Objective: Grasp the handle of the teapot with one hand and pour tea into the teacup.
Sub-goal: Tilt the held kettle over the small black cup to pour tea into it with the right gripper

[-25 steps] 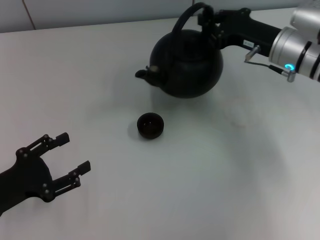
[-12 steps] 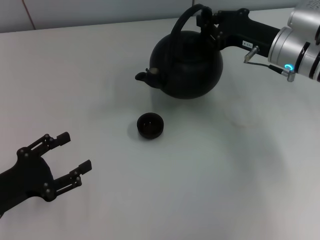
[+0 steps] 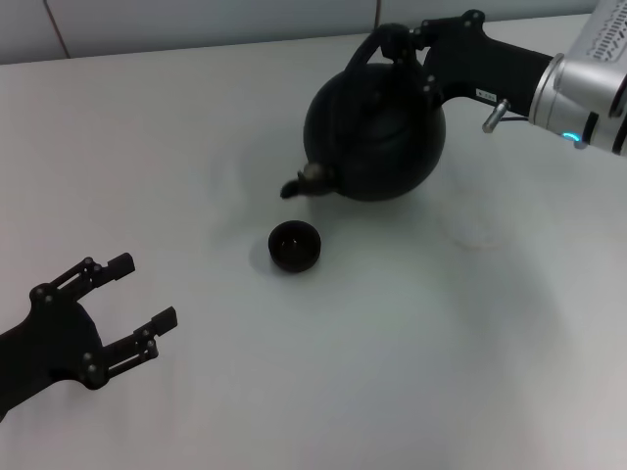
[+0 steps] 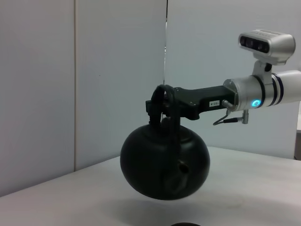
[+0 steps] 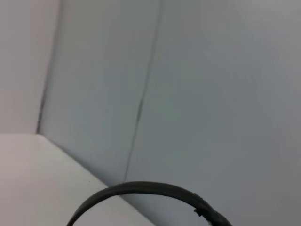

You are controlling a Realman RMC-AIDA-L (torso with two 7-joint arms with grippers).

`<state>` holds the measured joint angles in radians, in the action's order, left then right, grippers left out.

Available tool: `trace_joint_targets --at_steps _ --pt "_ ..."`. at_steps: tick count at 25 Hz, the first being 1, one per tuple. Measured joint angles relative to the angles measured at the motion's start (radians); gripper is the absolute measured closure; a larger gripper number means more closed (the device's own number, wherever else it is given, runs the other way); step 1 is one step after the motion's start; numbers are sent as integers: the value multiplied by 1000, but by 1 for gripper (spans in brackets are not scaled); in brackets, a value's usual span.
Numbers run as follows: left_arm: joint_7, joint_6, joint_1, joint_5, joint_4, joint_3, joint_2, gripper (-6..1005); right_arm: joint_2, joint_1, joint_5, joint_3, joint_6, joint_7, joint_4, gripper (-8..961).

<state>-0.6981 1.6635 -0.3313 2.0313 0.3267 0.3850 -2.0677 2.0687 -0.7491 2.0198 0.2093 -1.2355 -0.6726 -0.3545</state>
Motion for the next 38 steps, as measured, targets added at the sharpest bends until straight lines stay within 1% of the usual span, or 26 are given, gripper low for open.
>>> trace_joint_targets --at_steps 3,7,20,38 --pt "0 0 0 0 0 0 0 191 2 5 -4 49 -10 1 -39 876" --pt "0 -1 0 -1 0 0 0 191 4 6 -5 76 -19 16 -67 876" --pt "-6 -2 0 -9 0 0 0 191 8 0 -6 81 -25 167 -75 876" --pt "-11 -2 0 -15 -1 -2 0 191 8 -22 -7 120 -25 290 -74 876"
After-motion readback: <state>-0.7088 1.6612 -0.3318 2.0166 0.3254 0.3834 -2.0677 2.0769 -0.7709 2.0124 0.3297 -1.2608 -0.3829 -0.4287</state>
